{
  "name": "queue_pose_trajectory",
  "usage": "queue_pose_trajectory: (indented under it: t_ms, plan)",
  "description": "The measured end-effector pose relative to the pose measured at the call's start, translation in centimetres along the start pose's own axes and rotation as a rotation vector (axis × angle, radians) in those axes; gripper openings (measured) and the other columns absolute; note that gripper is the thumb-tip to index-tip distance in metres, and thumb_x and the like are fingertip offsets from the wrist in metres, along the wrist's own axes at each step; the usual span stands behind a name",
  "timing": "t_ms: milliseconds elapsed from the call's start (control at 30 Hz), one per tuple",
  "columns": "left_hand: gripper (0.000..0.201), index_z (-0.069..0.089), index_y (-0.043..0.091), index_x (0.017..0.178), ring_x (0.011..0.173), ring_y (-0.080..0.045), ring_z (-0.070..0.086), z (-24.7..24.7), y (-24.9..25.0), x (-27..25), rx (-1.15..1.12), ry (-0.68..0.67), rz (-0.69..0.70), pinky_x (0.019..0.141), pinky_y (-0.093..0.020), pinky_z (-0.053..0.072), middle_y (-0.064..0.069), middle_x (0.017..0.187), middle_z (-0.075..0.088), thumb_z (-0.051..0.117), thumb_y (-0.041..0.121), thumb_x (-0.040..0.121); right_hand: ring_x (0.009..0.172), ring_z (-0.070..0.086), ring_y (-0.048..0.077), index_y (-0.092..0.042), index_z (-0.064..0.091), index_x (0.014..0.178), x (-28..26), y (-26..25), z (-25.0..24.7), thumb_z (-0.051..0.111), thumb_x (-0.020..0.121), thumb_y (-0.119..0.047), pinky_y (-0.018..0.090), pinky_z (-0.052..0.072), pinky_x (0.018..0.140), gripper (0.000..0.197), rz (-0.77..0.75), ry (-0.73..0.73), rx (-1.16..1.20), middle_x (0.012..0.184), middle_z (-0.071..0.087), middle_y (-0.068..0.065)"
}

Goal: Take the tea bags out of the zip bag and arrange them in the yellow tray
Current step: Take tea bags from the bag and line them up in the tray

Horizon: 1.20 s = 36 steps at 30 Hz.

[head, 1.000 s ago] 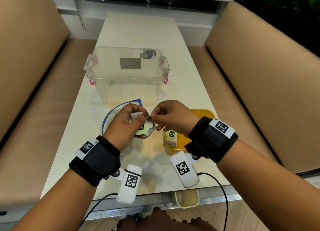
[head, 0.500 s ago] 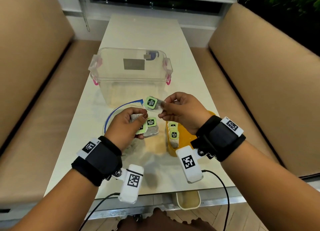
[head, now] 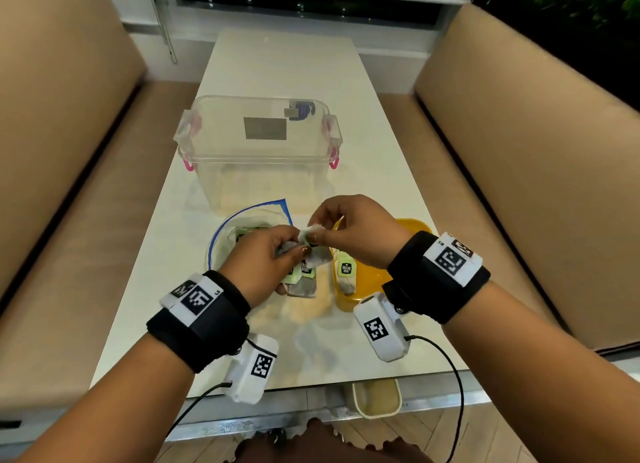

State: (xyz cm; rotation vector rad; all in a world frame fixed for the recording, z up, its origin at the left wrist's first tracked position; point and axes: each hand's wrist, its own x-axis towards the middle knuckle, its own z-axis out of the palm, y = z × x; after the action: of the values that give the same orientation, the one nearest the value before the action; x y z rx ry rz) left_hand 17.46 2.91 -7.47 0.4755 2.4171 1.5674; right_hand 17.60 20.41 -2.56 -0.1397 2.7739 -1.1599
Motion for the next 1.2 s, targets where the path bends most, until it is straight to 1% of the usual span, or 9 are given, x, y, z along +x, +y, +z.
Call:
queue_pose_trajectory:
  t_ms: [167,333,500,667,767,833,967,1067,1200]
  plan:
    - [0.004,0.065,0.013,0.090,0.056,-0.007,0.052,0.2,0.2,0.1,-0.007,-0.022,0.006,0.043,-0.021,0.047,-0.002,0.076,0.062,0.063,0.016,0.090,0.060,0.061,0.021,-0.002,0.067,0.088,-0.3,-0.2,-1.0,0.067,0.087,-0.013,0.036,0.055,0.064,0.011,-0.005,0.019,0.094,0.073,0.068,0.017]
    - [0.010,0.067,0.011,0.094,0.063,-0.017,0.056,0.6,-0.1,-0.2,-0.026,-0.039,0.002,0.043,-0.025,0.047,-0.005,0.077,0.065,0.061,0.019,0.091,0.067,0.067,0.026,0.002,0.062,0.098,-0.9,0.2,-1.8,0.061,0.092,-0.008,0.038,0.058,0.069,0.012,0.055,-0.028,0.324,0.080,0.069,0.023]
    - [0.011,0.064,0.030,0.088,0.059,-0.003,0.056,0.6,0.3,-0.1,-0.082,-0.039,-0.032,0.041,-0.022,0.047,-0.003,0.080,0.066,0.066,0.019,0.088,0.065,0.066,0.010,-0.004,0.068,0.097,-1.2,0.6,-2.5,0.055,0.095,-0.016,0.034,0.056,0.064,0.018,0.001,-0.020,0.080,0.079,0.070,0.009]
    - [0.007,0.068,0.018,0.093,0.061,-0.015,0.056,0.7,0.2,0.1,-0.083,-0.036,-0.002,0.042,-0.022,0.045,-0.015,0.080,0.066,0.063,0.022,0.090,0.063,0.064,0.007,-0.005,0.067,0.101,-1.4,0.6,-2.8,0.057,0.095,-0.018,0.020,0.051,0.057,0.017,0.009,-0.085,0.141,0.082,0.070,0.006]
    - [0.008,0.068,0.017,0.092,0.059,-0.021,0.056,0.9,-0.2,0.3,-0.075,-0.039,-0.006,0.042,-0.024,0.045,-0.018,0.079,0.065,0.063,0.022,0.090,0.059,0.064,0.010,-0.006,0.067,0.097,-1.2,0.7,-2.9,0.063,0.090,-0.010,0.019,0.049,0.053,0.009,-0.008,-0.002,0.171,0.079,0.069,0.010]
    - [0.005,0.069,0.019,0.090,0.059,-0.021,0.057,1.0,-0.3,0.3,-0.070,-0.035,-0.018,0.041,-0.024,0.046,-0.015,0.079,0.066,0.064,0.021,0.090,0.055,0.062,0.008,-0.007,0.067,0.092,-0.9,0.8,-3.1,0.065,0.087,-0.005,0.017,0.048,0.051,0.006,-0.019,0.040,0.196,0.072,0.068,0.007]
    - [0.009,0.071,0.022,0.093,0.061,-0.005,0.057,1.0,-0.4,0.3,-0.096,-0.017,-0.045,0.041,-0.020,0.045,0.001,0.079,0.069,0.063,0.018,0.090,0.058,0.065,0.009,-0.007,0.069,0.092,-0.3,1.5,-4.3,0.065,0.088,-0.008,0.022,0.053,0.056,0.006,0.017,0.058,0.120,0.075,0.072,0.010]
    - [0.009,0.070,0.023,0.092,0.064,-0.009,0.059,0.6,-0.6,0.2,-0.142,0.019,-0.067,0.041,-0.020,0.043,0.004,0.079,0.068,0.063,0.018,0.091,0.064,0.068,0.016,-0.008,0.070,0.093,0.2,2.8,-4.8,0.064,0.088,-0.009,0.031,0.057,0.063,0.008,0.105,-0.033,-0.019,0.079,0.073,0.011]
    - [0.011,0.070,0.021,0.093,0.063,-0.010,0.056,0.3,-0.9,-0.1,-0.197,0.038,-0.071,0.039,-0.020,0.042,0.003,0.077,0.067,0.062,0.015,0.091,0.055,0.056,0.005,-0.013,0.073,0.091,0.6,4.6,-3.7,0.069,0.086,-0.018,0.018,0.044,0.052,0.008,0.179,-0.210,-0.293,0.067,0.064,-0.005]
